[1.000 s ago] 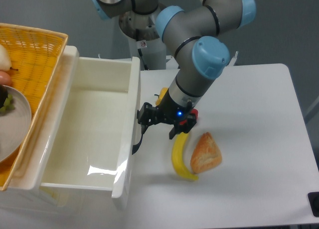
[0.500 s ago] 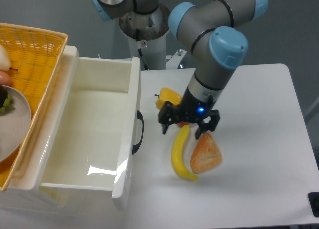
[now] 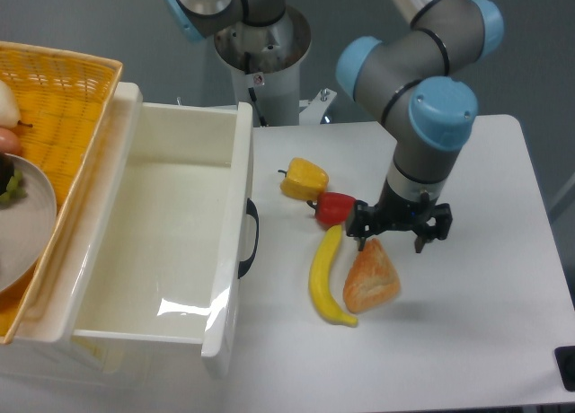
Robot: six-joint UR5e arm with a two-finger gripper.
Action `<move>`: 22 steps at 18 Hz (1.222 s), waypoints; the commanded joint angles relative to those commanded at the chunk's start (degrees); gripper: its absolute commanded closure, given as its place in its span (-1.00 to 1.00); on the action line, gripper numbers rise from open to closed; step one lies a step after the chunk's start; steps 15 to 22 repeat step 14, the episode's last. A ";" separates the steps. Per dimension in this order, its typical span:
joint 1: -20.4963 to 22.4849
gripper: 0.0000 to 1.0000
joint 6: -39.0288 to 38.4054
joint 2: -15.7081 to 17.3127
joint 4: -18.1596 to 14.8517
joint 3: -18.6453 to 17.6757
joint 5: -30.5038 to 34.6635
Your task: Slide open the top white drawer
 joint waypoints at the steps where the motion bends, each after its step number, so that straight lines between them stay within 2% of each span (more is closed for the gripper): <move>1: 0.62 -1.00 4.31 -0.35 0.09 -0.09 0.09; 8: 3.87 -1.00 32.79 -2.98 0.44 0.09 5.53; 11: 5.98 -1.00 40.28 -4.65 1.32 0.26 5.89; 14: 5.98 -1.00 41.35 -6.15 1.49 0.26 8.34; 22: 5.98 -1.00 41.35 -6.15 1.49 0.26 8.34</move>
